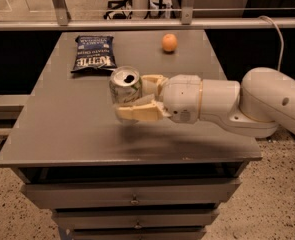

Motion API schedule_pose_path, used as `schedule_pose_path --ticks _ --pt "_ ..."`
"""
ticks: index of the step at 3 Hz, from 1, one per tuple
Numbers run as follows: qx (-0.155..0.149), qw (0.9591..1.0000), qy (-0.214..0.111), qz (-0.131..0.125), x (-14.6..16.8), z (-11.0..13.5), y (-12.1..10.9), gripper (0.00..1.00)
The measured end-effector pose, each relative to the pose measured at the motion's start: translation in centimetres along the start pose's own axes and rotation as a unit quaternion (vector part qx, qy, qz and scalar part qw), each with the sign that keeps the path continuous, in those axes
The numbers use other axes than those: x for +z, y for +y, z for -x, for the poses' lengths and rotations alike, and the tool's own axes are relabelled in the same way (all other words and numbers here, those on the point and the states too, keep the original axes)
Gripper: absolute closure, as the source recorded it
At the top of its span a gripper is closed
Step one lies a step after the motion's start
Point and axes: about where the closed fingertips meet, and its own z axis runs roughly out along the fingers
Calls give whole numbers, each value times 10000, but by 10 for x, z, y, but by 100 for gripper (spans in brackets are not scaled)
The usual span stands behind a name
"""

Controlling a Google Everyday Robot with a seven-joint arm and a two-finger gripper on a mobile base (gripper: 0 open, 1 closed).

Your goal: Move 7up can near orange

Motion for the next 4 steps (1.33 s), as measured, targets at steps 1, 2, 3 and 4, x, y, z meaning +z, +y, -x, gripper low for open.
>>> schedule_pose_path --ticks 1,2,3,4 --pt "-135 9998 29 -114 -4 5 -4 100" --pt "-153 9998 33 -130 -5 5 -5 100" --pt "-436 9948 376 -843 -47 3 -104 100" --pt "-631 9814 628 -1701 -102 5 -213 100"
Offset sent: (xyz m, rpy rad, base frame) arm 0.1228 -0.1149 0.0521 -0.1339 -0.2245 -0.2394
